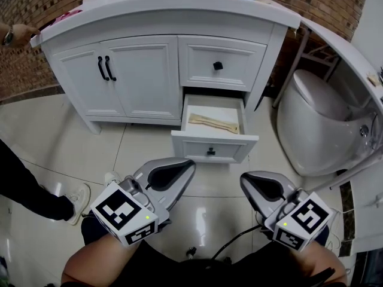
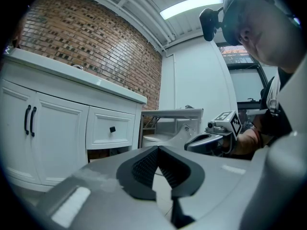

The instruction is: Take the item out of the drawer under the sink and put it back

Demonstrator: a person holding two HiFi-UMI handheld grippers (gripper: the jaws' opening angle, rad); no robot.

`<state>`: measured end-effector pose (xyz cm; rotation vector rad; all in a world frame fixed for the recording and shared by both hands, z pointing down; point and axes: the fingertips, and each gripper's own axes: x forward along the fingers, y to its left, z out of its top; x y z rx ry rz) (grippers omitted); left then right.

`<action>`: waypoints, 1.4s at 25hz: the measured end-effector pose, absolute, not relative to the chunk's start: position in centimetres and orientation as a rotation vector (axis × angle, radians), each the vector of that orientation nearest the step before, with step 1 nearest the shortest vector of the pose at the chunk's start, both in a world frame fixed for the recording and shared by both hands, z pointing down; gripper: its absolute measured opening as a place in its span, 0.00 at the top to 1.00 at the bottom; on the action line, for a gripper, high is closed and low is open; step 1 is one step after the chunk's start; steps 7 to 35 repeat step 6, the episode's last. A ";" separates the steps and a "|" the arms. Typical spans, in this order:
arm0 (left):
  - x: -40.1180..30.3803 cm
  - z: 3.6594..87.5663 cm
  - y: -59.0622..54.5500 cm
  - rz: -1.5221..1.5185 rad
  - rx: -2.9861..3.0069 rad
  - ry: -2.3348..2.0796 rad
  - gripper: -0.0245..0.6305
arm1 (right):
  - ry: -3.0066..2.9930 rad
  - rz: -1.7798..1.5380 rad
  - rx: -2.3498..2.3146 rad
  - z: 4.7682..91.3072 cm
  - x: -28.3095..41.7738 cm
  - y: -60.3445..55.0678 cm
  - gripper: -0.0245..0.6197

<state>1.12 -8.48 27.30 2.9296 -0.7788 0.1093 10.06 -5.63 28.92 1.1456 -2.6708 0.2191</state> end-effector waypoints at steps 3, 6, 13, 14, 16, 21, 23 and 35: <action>1.1 27.3 -8.5 0.110 2.928 -0.779 0.96 | -2.669 0.221 1.143 29.0 10.1 -5.7 0.95; 1.1 27.4 -8.5 0.111 2.928 -0.777 0.96 | -2.670 0.221 1.144 29.0 10.0 -5.7 0.95; 1.1 27.4 -8.5 0.111 2.928 -0.777 0.96 | -2.670 0.221 1.144 29.0 10.0 -5.7 0.95; 1.1 27.4 -8.5 0.111 2.928 -0.777 0.96 | -2.670 0.221 1.144 29.0 10.0 -5.7 0.95; 1.1 27.4 -8.5 0.111 2.928 -0.777 0.96 | -2.670 0.221 1.144 29.0 10.0 -5.7 0.95; 1.1 27.4 -8.5 0.111 2.928 -0.777 0.96 | -2.670 0.221 1.144 29.0 10.0 -5.7 0.95; 1.1 27.4 -8.5 0.111 2.928 -0.777 0.96 | -2.670 0.221 1.144 29.0 10.0 -5.7 0.95; 1.1 27.4 -8.5 0.111 2.928 -0.777 0.96 | -2.670 0.221 1.144 29.0 10.0 -5.7 0.95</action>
